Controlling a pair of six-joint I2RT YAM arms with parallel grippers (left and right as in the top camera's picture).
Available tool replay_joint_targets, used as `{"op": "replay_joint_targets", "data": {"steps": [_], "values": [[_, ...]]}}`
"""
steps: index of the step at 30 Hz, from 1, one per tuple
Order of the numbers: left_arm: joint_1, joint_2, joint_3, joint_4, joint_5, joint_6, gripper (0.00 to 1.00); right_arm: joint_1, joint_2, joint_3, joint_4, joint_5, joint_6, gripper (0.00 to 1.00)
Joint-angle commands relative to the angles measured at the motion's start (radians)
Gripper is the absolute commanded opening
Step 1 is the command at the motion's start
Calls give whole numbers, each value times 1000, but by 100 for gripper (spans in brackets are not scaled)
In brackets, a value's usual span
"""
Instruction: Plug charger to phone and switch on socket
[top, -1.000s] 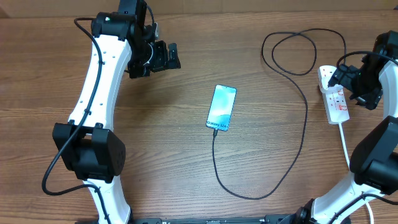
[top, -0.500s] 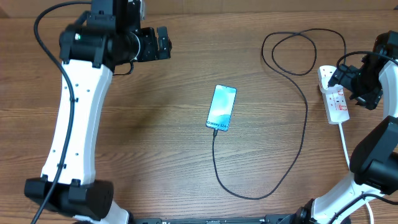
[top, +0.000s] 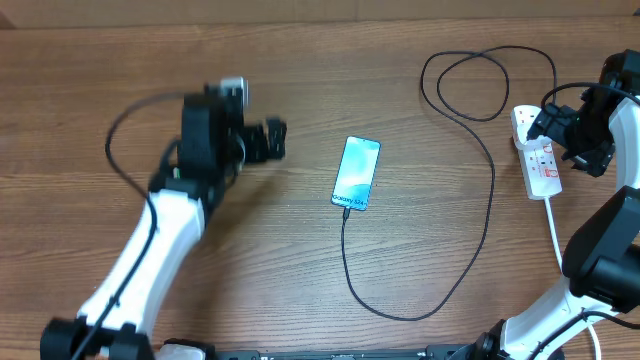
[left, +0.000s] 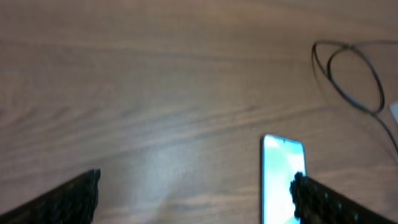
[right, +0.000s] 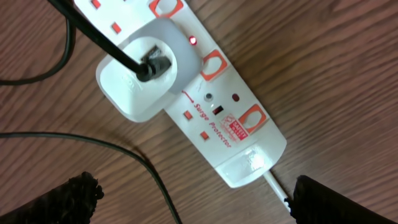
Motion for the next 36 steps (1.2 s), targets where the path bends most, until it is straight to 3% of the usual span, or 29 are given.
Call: {"op": "replay_joint_targets", "data": {"steps": [1,9,22,33,36], "values": [[7,-114,-191,127,8,-8,100,-4,-17,-2,2,2,-8,100],[68,-351,-581,386,8,-60,100,-4,-17,-2,2,2,-8,100],[163,-774,-884,395,-6,-59,99,-4,-17,-2,2,2,-8,100],[172,-1033,-903,86,-153,-55,100,-4,-17,-2,2,2,-8,100],[172,-1131,-903,74,-166,27,100,-4,-17,-2,2,2,-8,100]]}}
